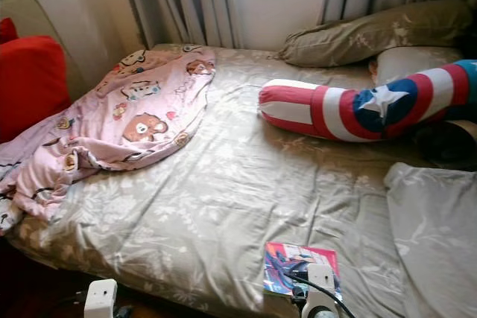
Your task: Clean up the room
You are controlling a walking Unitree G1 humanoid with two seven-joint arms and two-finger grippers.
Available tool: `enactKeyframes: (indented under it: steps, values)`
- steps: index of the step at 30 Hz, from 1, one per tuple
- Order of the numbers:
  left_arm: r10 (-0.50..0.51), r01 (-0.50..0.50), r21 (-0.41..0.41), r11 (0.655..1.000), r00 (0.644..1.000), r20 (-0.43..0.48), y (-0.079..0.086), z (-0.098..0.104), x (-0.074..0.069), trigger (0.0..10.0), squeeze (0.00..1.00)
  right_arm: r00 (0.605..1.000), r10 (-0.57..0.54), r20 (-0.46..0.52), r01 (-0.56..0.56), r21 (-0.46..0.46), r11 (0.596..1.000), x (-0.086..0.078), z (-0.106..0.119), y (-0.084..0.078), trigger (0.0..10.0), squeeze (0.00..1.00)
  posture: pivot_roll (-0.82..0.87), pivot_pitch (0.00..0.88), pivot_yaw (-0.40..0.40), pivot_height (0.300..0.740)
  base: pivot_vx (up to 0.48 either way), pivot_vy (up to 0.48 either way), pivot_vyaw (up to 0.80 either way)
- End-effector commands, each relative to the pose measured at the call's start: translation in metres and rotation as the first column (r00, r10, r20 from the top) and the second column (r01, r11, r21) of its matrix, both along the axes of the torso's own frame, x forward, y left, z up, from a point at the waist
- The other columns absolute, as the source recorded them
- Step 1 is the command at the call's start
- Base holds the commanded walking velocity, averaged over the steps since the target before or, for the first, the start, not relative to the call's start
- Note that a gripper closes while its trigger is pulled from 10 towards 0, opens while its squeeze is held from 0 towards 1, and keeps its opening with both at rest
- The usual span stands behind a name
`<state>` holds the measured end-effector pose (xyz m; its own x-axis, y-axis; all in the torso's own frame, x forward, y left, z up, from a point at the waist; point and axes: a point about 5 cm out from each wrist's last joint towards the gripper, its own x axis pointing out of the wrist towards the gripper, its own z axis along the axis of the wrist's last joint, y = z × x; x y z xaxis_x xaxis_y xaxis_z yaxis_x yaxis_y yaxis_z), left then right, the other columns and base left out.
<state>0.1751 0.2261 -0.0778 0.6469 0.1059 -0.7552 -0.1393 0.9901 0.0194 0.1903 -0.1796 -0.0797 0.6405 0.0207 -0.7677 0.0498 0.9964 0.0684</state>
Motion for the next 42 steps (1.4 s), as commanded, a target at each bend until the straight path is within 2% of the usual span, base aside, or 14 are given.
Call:
enactKeyframes:
  steps: [1, 12, 42]
  values:
    - [0.014, -0.013, 0.013, 1.000, 0.999, -0.041, 0.0093, -0.0025, -0.0088, 10.0, 0.00, 1.000, -0.007, -0.013, 0.007, 0.001, 1.000, -0.0028, -0.0017, 0.0013, 10.0, 0.00, 0.03, 0.000, 0.075, 0.740, 0.000, 0.480, 0.00]
    - [0.025, -0.024, 0.018, 1.000, 0.998, -0.051, 0.0145, -0.0029, -0.0128, 10.0, 0.00, 0.999, -0.038, -0.020, 0.038, -0.006, 0.999, -0.0045, -0.0024, -0.0024, 10.0, 0.00, 0.03, 0.000, 0.074, 0.740, 0.000, 0.480, 0.00]
    - [0.038, -0.037, 0.019, 0.999, 0.999, -0.035, 0.0188, -0.0008, -0.0111, 10.0, 0.00, 0.999, -0.042, -0.028, 0.042, -0.003, 0.999, -0.0059, -0.0032, -0.0026, 10.0, 0.00, 0.05, 0.000, 0.074, 0.740, 0.000, 0.480, 0.00]
